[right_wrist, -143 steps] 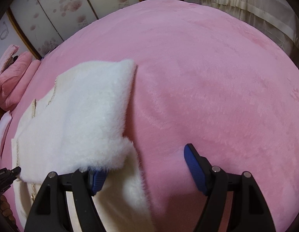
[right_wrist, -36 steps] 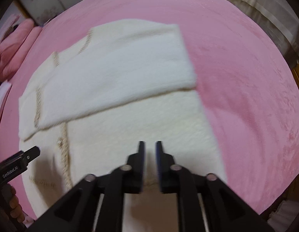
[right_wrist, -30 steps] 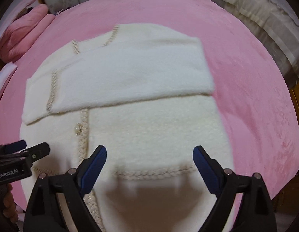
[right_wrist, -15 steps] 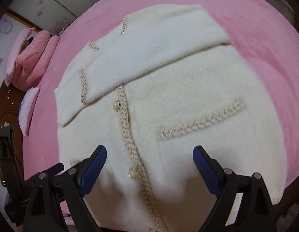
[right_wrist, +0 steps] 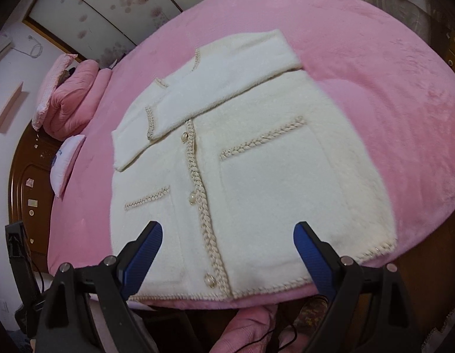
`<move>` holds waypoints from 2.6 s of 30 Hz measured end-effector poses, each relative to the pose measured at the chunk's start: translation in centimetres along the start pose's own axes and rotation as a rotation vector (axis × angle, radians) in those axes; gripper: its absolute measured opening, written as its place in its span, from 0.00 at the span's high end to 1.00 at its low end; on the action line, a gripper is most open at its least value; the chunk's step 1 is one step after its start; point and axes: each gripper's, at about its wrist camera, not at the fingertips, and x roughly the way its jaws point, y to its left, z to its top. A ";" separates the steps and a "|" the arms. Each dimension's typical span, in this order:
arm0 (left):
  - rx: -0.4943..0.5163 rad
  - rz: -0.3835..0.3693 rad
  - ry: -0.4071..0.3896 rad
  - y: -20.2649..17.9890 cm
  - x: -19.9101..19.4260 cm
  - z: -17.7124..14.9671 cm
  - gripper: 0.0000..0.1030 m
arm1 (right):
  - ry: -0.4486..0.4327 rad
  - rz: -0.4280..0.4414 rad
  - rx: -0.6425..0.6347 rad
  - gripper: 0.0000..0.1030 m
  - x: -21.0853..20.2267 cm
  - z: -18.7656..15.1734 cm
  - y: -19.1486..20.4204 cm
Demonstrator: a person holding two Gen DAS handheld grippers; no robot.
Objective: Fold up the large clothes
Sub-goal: 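Open both tools and move them back toward the braided hem, then grasp the braided hem corners with both tools, then lift the hem with both tools and fold it over toward the collar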
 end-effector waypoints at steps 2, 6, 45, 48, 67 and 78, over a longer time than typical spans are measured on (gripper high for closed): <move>-0.033 0.011 -0.009 0.8 -0.5 -1.3 0.09 | -0.011 0.000 0.013 0.12 -0.9 -0.7 -1.0; -0.142 -0.011 -0.015 3.7 -0.9 -3.9 0.09 | -0.015 -0.015 0.066 0.12 -1.9 -2.2 -4.0; -0.571 0.134 -0.112 13.3 12.0 -6.3 0.38 | -0.078 -0.028 0.496 0.65 6.3 -3.8 -19.4; -0.560 0.156 -0.066 12.1 11.7 -5.2 0.46 | -0.063 0.033 0.514 0.80 5.6 -3.7 -19.1; -0.472 0.073 0.013 6.5 4.3 1.3 0.83 | 0.015 -0.075 -0.006 0.84 4.5 2.7 -3.5; -0.418 0.043 0.058 5.4 2.3 3.4 0.86 | 0.025 -0.086 0.011 0.84 3.5 4.5 -1.6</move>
